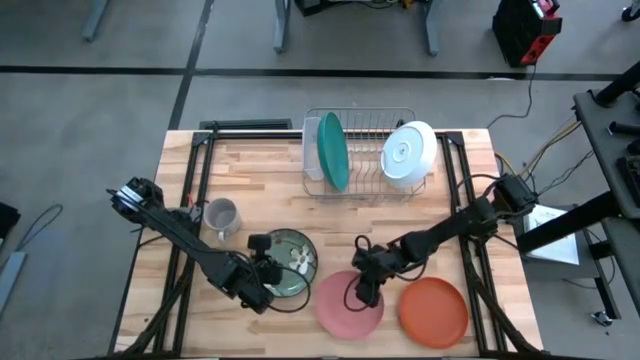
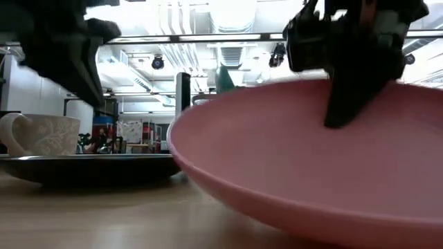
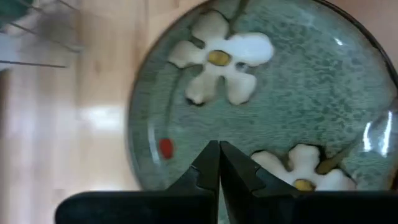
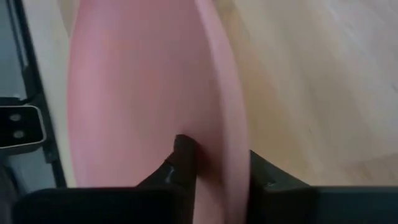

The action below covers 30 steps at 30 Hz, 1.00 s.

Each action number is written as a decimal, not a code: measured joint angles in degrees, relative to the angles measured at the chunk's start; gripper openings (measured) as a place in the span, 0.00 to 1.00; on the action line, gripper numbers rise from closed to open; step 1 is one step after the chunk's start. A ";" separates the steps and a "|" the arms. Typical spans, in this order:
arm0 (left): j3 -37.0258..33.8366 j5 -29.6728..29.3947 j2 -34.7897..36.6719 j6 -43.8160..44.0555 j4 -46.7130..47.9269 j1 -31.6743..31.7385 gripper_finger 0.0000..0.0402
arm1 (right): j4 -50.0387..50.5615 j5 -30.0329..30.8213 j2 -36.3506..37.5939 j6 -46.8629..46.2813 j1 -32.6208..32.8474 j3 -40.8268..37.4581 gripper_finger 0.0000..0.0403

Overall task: Sort dishes
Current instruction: Put the pink plate in the dish rack

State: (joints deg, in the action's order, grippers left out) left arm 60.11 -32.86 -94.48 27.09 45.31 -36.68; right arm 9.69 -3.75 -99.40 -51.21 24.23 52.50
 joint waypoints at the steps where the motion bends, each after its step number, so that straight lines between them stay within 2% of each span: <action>1: -1.01 0.78 0.00 0.00 -1.43 -0.01 0.00 | 0.30 0.10 -0.02 -0.08 0.00 0.10 0.15; 7: -5.53 3.86 0.00 0.01 -8.72 -0.01 0.00 | 1.63 0.83 1.53 -0.68 0.04 0.31 0.30; 15: -7.07 7.79 -0.02 1.78 -9.36 -0.03 0.00 | 9.04 -0.75 4.28 -4.65 0.96 0.38 0.42; 23: -10.90 8.39 -0.02 4.44 -9.46 -0.27 0.00 | 17.44 -2.60 4.66 -9.17 3.78 0.38 0.47; 28: -13.82 7.41 0.25 7.09 -11.80 -0.29 0.00 | 17.35 -3.18 5.94 -9.78 3.96 0.38 0.46; 30: -14.81 7.01 0.28 6.85 -13.92 -0.29 0.00 | 17.10 -1.41 7.43 -9.86 3.41 0.38 0.46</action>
State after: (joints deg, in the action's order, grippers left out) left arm 45.31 -25.85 -94.19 33.93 31.39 -36.97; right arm 26.79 -5.15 -91.97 -61.07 27.64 52.88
